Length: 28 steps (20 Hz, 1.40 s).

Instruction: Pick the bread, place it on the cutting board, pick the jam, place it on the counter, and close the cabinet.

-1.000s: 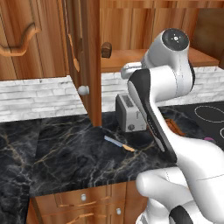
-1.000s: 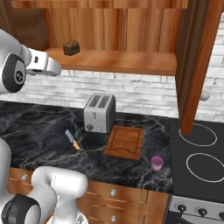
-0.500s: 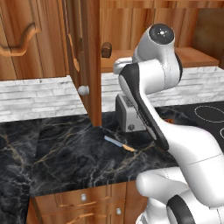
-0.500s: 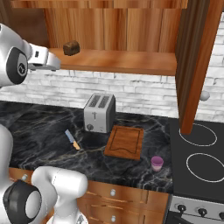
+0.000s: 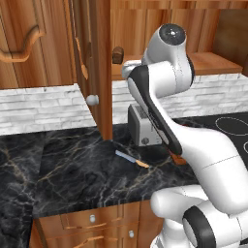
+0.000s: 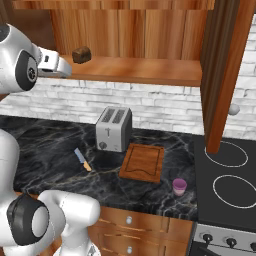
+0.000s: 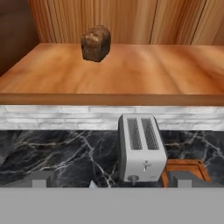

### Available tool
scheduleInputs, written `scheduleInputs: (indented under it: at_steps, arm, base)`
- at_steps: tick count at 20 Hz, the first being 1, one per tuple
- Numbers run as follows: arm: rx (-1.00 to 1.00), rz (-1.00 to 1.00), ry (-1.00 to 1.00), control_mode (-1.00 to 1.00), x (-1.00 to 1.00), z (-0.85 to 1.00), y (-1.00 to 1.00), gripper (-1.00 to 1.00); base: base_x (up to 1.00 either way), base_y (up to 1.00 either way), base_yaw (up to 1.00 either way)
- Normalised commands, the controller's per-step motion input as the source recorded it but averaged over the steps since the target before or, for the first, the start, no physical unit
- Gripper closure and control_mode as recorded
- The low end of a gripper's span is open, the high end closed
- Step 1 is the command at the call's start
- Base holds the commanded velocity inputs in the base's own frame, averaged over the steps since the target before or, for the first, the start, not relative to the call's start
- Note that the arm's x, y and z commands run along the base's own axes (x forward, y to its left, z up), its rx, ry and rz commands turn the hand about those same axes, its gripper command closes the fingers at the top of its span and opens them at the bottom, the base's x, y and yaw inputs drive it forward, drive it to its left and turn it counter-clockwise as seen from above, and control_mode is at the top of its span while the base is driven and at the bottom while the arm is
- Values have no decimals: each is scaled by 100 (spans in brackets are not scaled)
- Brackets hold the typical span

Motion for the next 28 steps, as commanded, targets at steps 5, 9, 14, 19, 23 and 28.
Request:
scheduleInputs:
  at_steps: [5,9,14,19,23,28]
  arm:
    - [7,3,0,-100,12,0,0,-100]
    - [2,2,0,-100,10,0,0,-100]
    - [0,1,0,-100,16,0,0,-100]
    - [0,0,0,-100,27,0,0,-100]
    - [0,0,0,-100,37,0,5,-100]
    - [0,0,0,-100,36,0,2,-100]
  base:
    - [0,0,0]
    - [0,0,0]
    - [0,0,0]
    - [0,0,0]
    - [0,0,0]
    - [0,0,0]
